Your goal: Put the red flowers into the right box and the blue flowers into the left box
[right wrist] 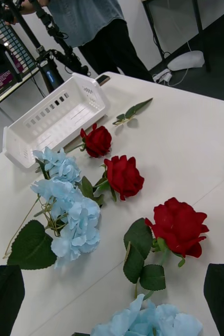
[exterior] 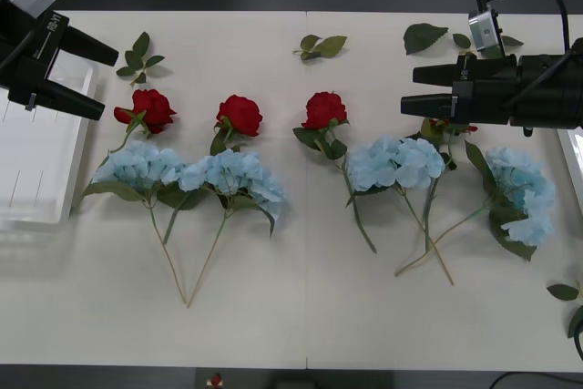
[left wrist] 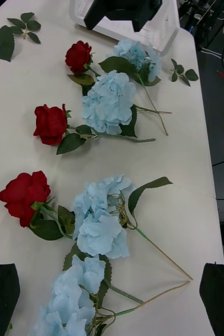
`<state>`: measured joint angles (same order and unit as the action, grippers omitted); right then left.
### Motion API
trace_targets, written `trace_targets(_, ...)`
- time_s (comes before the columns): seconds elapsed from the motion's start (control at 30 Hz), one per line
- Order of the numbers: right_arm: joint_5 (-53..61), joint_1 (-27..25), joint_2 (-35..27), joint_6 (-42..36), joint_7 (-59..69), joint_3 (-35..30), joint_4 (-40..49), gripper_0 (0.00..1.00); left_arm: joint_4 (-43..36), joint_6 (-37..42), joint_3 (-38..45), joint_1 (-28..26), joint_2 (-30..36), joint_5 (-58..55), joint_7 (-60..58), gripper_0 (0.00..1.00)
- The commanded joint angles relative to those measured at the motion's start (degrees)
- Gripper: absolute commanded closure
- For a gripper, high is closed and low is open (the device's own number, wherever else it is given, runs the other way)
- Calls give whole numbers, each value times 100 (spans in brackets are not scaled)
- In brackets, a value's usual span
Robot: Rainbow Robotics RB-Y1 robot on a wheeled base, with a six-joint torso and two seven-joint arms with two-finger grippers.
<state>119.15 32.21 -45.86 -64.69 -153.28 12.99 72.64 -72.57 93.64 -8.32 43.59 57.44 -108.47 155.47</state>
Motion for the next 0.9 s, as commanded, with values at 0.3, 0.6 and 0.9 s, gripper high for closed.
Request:
trace_targets(0.3, 38, 163, 33, -26, -172, -77, 49, 0, -47, 40, 85, 124, 145, -51, -47, 0)
trace_targets(0.6, 38, 163, 33, -26, -172, -77, 49, 0, 41, 22, 41, -52, 145, -25, -47, 0)
trace_targets(0.9, 38, -294, 226, 71, -172, 248, -250, 0, 85, -329, 76, -78, 206, 388, -47, 0)
